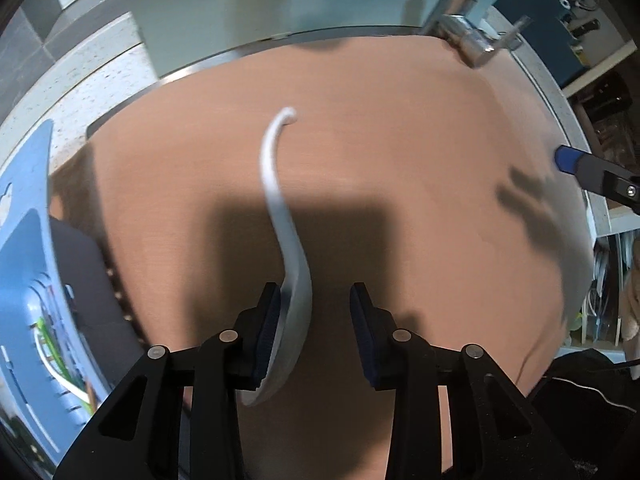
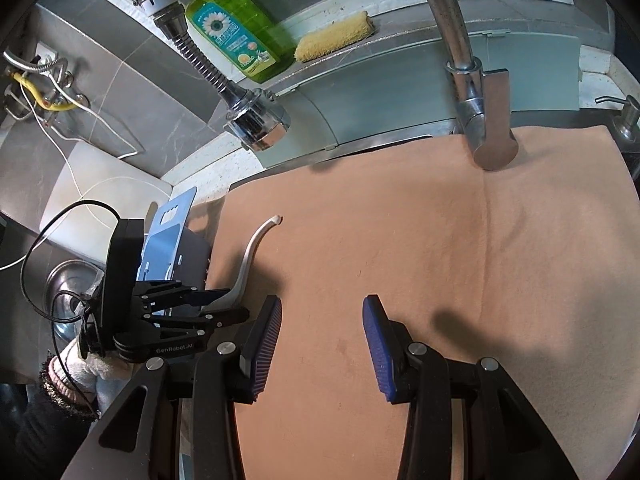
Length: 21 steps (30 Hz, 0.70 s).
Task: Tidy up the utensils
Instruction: 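Move both tools back over the white ceramic spoon on the board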
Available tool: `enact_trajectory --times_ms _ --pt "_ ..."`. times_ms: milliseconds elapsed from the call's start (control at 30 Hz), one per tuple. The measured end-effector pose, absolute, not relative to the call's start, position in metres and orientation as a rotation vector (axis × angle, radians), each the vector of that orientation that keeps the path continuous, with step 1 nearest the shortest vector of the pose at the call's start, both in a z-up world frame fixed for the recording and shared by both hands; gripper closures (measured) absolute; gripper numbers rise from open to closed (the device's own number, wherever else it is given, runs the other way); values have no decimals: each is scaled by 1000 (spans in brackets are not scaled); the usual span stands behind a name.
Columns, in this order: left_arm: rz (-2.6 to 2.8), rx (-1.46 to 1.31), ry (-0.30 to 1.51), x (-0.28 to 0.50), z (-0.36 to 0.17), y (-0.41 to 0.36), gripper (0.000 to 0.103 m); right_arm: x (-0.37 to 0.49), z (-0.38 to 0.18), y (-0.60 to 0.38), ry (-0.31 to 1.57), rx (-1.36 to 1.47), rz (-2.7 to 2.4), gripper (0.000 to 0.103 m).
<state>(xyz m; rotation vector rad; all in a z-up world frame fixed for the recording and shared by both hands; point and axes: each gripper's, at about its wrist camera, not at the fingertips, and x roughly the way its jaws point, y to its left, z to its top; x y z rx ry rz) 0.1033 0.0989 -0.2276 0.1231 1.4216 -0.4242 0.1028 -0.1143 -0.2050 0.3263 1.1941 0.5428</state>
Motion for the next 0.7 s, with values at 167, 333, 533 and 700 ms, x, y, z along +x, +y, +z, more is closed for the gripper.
enact_trajectory --times_ms 167,333,533,700 --pt "-505 102 1413 88 -220 69 69 102 -209 -119 1207 312 546 64" --pt "-513 96 1380 74 -221 40 70 105 -211 -121 1219 282 568 64" --pt "-460 27 1290 53 -195 51 69 117 -212 -113 1235 246 616 64" --pt "-297 -63 1213 37 -177 86 69 129 -215 -86 1263 205 688 64"
